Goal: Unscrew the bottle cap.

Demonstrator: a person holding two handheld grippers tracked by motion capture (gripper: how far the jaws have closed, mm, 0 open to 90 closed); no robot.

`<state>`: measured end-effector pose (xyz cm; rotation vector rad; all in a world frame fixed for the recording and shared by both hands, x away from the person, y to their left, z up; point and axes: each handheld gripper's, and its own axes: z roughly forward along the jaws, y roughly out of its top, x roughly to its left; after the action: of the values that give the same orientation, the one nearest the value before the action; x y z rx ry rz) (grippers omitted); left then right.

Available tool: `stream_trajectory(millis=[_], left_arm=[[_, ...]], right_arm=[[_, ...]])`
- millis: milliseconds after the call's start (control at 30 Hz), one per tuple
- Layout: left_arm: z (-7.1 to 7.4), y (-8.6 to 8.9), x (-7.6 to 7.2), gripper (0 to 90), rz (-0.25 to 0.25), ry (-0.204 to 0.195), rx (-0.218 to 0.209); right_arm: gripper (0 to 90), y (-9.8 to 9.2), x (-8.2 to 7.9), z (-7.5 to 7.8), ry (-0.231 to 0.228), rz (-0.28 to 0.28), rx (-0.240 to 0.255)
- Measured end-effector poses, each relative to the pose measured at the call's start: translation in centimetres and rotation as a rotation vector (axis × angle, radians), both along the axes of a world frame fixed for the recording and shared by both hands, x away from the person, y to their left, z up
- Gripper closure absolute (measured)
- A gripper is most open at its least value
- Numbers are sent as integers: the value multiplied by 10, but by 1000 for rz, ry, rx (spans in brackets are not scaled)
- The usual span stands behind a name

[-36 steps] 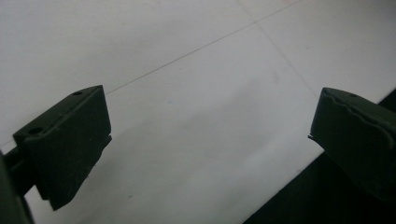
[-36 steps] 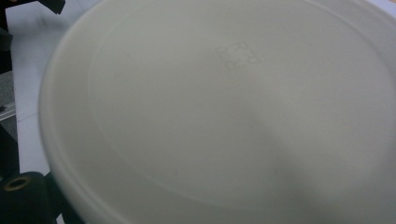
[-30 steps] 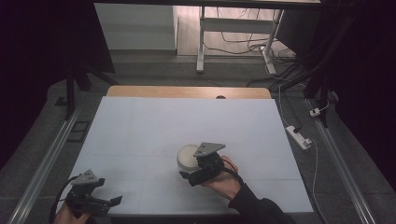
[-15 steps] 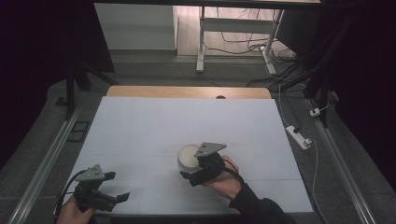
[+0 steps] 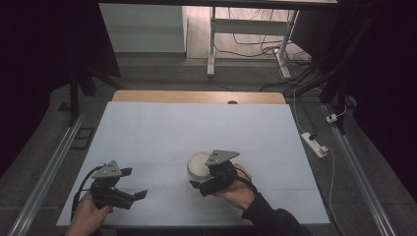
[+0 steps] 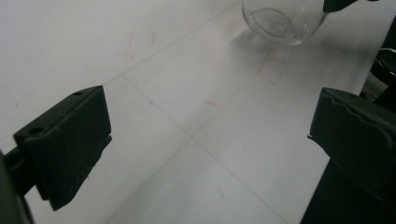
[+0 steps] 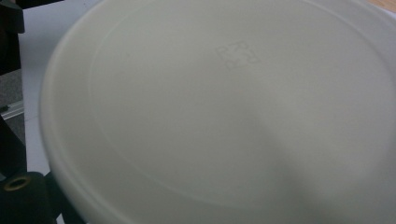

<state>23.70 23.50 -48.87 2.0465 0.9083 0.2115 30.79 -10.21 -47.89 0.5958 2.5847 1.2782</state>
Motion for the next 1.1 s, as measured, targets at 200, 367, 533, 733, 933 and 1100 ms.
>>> stream_trajectory(millis=[200, 367, 533, 733, 933, 1100], left_arm=[[8, -14, 11, 0, -52, -2, -1], [14, -24, 19, 0, -90, -19, 21], [24, -33, 26, 0, -119, -43, 33], [31, -46, 38, 0, -172, -61, 24], [34, -60, 47, 0, -251, -68, 27], [37, -72, 55, 0, -307, -75, 20]], right_arm=[[67, 0, 0, 1, -4, 6, -1], [67, 0, -1, 1, -6, 16, 2], [67, 0, -1, 1, -8, 27, 3], [67, 0, -2, 2, -10, 37, 5], [67, 0, -2, 2, -9, 44, 8], [66, 0, -3, 2, -9, 56, 6]])
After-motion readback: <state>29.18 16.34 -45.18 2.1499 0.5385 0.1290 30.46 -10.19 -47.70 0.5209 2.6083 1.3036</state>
